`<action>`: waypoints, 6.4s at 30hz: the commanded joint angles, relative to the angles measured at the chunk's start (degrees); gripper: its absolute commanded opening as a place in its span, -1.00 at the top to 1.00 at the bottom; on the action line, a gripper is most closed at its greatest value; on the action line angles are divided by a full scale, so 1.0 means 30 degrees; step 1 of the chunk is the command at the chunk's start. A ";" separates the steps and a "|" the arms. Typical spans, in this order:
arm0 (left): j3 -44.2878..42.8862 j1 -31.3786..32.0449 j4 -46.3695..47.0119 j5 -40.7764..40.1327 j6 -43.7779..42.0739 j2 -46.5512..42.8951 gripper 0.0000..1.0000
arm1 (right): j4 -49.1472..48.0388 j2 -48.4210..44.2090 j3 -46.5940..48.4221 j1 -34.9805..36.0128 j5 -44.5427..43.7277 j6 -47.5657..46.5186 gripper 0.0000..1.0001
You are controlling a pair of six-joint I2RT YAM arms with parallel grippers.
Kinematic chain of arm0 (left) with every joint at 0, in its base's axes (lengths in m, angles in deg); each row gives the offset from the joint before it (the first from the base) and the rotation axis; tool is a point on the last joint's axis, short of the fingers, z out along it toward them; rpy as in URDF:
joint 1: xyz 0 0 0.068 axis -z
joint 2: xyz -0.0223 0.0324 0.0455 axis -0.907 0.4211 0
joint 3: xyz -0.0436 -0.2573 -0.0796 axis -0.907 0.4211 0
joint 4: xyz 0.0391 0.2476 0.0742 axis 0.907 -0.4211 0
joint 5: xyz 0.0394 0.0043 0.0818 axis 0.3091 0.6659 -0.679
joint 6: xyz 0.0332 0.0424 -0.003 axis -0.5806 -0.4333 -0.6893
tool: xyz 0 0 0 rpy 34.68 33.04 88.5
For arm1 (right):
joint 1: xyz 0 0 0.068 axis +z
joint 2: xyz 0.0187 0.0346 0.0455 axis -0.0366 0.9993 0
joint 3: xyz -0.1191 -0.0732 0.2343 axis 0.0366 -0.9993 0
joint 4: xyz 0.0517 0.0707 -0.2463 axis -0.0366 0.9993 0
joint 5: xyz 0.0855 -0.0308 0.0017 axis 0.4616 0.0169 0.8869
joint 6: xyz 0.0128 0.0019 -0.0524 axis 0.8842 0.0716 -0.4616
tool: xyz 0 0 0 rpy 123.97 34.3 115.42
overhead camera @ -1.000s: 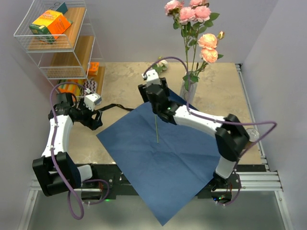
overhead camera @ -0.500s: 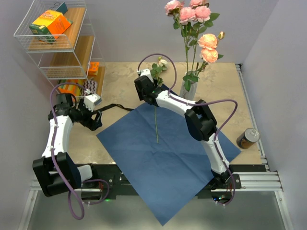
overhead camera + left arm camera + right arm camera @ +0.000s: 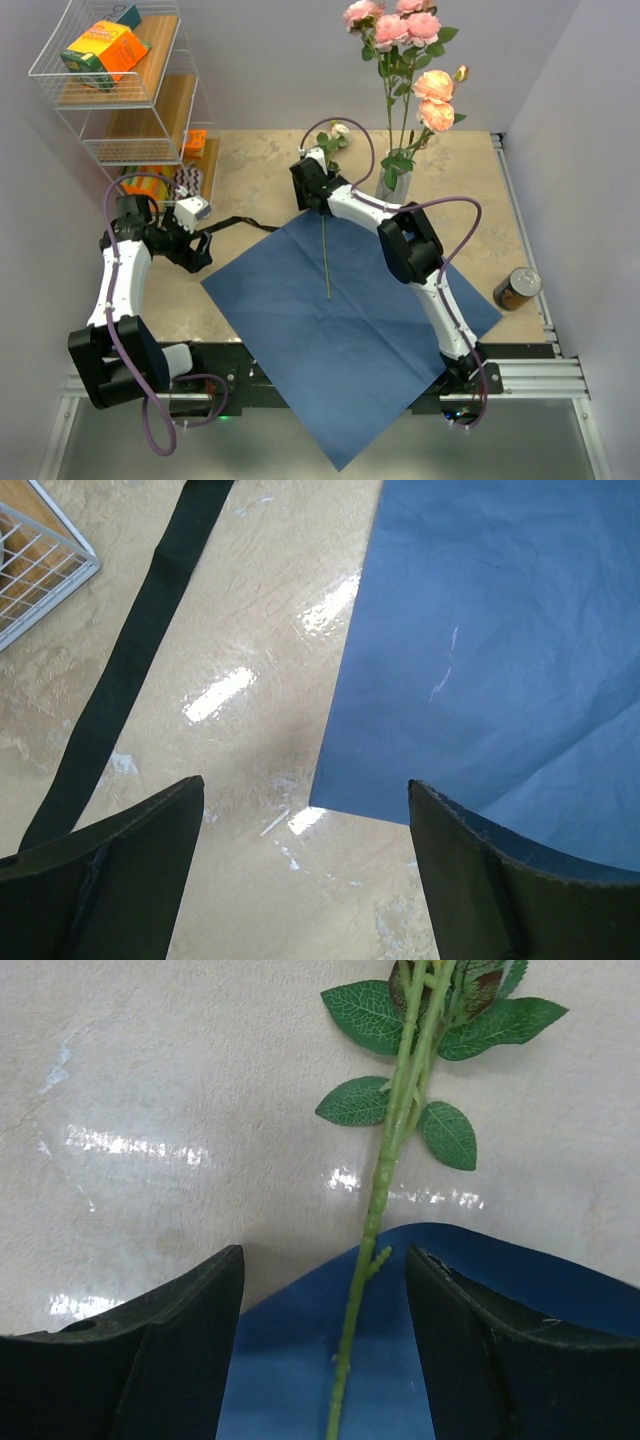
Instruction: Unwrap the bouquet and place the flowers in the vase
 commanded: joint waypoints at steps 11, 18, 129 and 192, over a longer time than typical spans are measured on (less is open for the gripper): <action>-0.0447 -0.0421 0.0227 0.0026 -0.0465 0.0501 -0.75 | -0.0079 0.1104 0.1982 -0.0220 0.1932 0.0922 0.31; -0.0213 -0.0480 0.0373 0.0056 -0.0553 0.0588 -0.75 | -0.0723 0.0489 0.0577 -0.0161 0.2342 0.0981 0.83; -0.1501 -0.2326 -0.1442 0.0671 -0.2663 0.1965 -0.76 | -2.9758 -1.4073 -0.6867 -0.2651 0.0233 -1.6802 1.00; -0.2438 -0.2678 -0.4050 0.2604 -0.2282 -0.0613 -0.78 | 0.3580 -2.4934 -0.9179 0.0337 -0.6299 -0.0167 -0.98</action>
